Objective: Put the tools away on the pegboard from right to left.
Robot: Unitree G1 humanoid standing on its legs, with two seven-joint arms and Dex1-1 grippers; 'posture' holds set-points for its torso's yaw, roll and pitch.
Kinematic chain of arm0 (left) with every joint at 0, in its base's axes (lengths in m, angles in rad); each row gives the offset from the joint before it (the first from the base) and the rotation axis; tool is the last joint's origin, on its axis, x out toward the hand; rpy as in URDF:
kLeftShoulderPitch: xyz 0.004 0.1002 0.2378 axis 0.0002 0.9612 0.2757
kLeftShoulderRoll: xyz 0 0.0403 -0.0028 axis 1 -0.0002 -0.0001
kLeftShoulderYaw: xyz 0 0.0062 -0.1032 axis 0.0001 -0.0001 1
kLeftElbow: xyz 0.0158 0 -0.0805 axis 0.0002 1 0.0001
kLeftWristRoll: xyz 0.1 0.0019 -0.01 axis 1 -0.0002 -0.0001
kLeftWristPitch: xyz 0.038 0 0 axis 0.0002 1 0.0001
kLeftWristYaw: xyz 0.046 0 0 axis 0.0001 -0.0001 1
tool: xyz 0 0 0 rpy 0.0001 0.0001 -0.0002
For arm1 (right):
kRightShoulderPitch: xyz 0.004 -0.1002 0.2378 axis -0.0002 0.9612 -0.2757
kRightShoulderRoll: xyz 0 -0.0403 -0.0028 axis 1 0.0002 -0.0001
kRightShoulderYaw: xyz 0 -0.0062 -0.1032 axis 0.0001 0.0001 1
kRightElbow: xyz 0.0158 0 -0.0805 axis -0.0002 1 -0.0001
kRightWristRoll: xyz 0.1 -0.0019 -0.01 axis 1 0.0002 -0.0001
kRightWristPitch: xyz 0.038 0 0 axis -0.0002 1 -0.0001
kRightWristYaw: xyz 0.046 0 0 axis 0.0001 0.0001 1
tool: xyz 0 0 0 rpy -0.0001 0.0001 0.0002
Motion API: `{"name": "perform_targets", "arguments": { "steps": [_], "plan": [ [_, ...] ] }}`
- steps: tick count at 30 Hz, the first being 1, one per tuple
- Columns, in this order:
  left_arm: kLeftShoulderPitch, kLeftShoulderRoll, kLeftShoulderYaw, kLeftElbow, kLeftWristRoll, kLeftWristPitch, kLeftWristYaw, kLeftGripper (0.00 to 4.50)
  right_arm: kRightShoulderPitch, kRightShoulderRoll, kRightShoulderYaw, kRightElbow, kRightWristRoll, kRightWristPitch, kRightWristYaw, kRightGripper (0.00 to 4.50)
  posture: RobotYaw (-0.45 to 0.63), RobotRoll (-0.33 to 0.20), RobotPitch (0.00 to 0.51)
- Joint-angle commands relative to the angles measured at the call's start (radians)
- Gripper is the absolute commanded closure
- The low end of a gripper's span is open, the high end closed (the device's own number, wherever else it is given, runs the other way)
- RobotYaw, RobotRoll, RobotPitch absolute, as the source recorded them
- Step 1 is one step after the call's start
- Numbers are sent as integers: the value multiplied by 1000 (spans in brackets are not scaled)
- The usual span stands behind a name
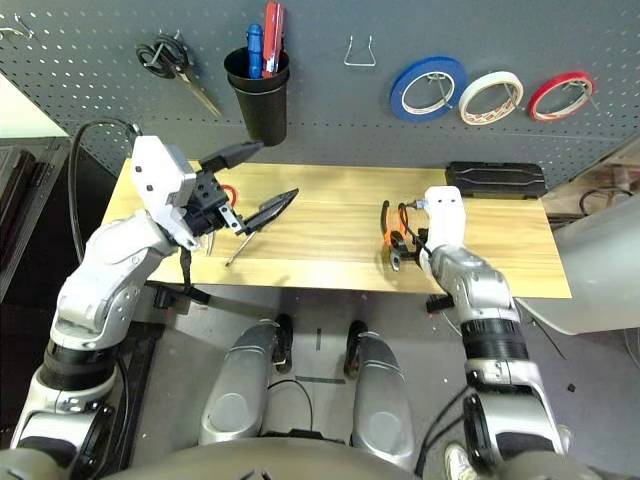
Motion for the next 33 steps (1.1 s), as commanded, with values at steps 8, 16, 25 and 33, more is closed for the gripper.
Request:
{"name": "perform_targets", "arguments": {
  "steps": [8,16,25,33],
  "plan": [
    [-10,159,-137,82,128,39,-133,0,-201,14,-37,330,-15,56,-52,18,208,0,298],
    [-64,191,-208,172,242,44,-170,0,-329,29,-29,562,-38,3,-69,18,217,0,313],
    [-94,178,-236,242,304,16,-195,0,-403,54,-47,729,-42,-32,-121,18,223,0,321],
    [-87,135,-192,249,281,-22,-188,0,-394,50,-50,754,-52,-115,-124,2039,223,0,322]
  ]
}}
